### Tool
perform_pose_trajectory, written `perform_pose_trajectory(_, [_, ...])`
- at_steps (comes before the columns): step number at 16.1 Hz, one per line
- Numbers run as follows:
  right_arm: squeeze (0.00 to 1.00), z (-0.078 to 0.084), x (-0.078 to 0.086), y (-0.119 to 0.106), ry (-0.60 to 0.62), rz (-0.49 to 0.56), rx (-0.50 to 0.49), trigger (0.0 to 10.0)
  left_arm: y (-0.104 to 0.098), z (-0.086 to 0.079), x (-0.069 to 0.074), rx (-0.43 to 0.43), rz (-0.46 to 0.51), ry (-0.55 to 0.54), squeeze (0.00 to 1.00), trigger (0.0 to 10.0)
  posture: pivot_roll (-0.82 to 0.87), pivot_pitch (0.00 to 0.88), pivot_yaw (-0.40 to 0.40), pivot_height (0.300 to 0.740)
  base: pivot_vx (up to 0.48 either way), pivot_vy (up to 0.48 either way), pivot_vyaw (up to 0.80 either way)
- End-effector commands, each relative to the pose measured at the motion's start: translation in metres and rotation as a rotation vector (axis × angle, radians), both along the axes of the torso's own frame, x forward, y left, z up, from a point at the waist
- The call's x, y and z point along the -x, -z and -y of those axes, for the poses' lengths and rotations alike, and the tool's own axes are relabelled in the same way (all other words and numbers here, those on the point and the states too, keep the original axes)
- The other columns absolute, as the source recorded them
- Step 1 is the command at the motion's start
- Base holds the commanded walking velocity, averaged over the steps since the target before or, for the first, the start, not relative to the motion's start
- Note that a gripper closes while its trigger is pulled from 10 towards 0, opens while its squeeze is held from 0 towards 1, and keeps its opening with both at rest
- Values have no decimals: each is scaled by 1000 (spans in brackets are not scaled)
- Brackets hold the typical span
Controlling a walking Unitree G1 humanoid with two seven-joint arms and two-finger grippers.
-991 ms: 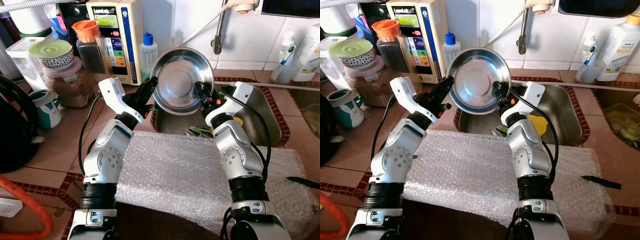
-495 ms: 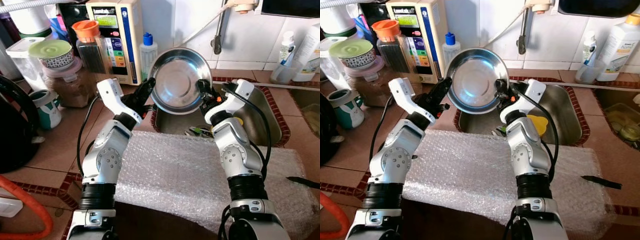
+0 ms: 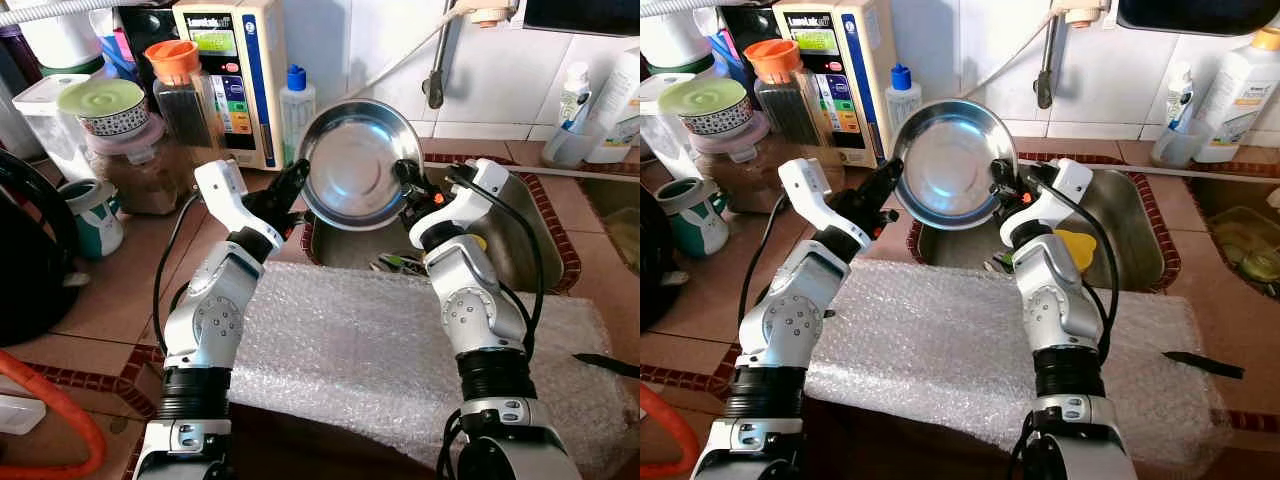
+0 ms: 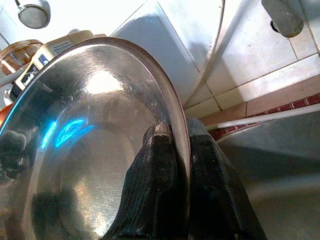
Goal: Kitchen organization
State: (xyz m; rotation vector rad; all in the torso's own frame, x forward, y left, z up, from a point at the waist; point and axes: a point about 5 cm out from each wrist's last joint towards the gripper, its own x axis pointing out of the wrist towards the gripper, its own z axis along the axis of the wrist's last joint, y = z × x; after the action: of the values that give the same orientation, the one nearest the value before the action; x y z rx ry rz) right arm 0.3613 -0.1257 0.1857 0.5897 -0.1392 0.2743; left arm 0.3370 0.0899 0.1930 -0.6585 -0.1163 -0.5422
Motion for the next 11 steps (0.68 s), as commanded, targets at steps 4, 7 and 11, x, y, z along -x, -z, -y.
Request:
perform_pose_trajectory(4, [0, 11, -2, 1, 61, -29, -18, 0, -1, 6, 1, -54, 3, 20, 1000, 10000, 0, 0, 88, 740, 0, 0, 0])
perform_pose_trajectory(7, [0, 14, -2, -1, 109, -28, 14, 0, 2, 7, 2, -63, -12, 32, 1000, 10000, 0, 0, 85, 740, 0, 0, 0])
perform_pose_trajectory(11, [0, 15, -3, -2, 162, -26, 33, 0, 4, 9, 4, -70, -16, 53, 1000, 10000, 5, 0, 83, 740, 0, 0, 0])
